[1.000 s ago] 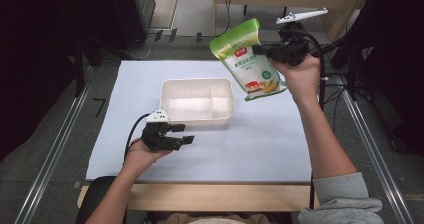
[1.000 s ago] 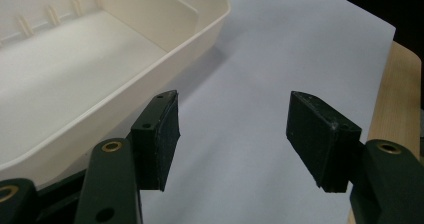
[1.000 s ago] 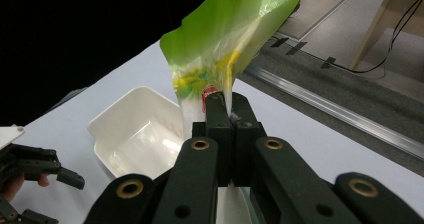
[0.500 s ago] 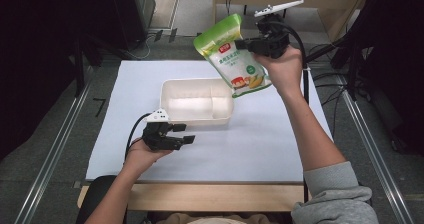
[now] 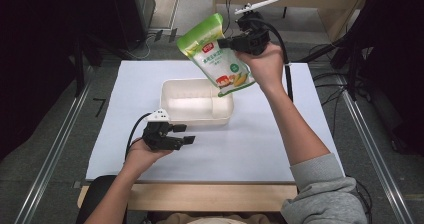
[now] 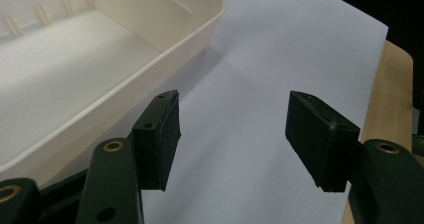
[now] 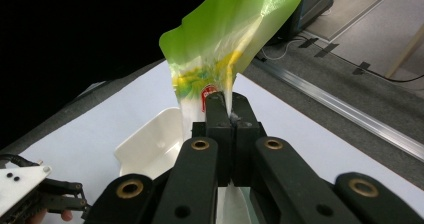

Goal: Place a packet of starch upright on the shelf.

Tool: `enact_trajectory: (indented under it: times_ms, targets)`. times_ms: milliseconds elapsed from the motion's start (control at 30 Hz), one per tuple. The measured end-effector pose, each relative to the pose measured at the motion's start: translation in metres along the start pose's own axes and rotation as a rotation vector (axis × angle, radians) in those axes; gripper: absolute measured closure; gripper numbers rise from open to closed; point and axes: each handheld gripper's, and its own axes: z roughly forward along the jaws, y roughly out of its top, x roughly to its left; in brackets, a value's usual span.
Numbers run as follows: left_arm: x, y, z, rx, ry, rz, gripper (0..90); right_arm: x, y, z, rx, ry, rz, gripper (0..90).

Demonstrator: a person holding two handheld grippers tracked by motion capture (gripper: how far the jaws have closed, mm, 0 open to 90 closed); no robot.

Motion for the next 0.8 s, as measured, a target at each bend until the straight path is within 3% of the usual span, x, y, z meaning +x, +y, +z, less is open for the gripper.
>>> enact_trajectory:
  times_ms: [433,800]
  targets:
    - [0.0,0.0,0.0,0.004,-0.005,0.0,39.4,0.012,0.008,0.03,0.032,0.01,-0.018,90.0]
    - [0.0,0.0,-0.001,0.0,-0.008,0.004,39.4,0.03,0.011,0.071,0.074,0.039,-0.026,90.0]
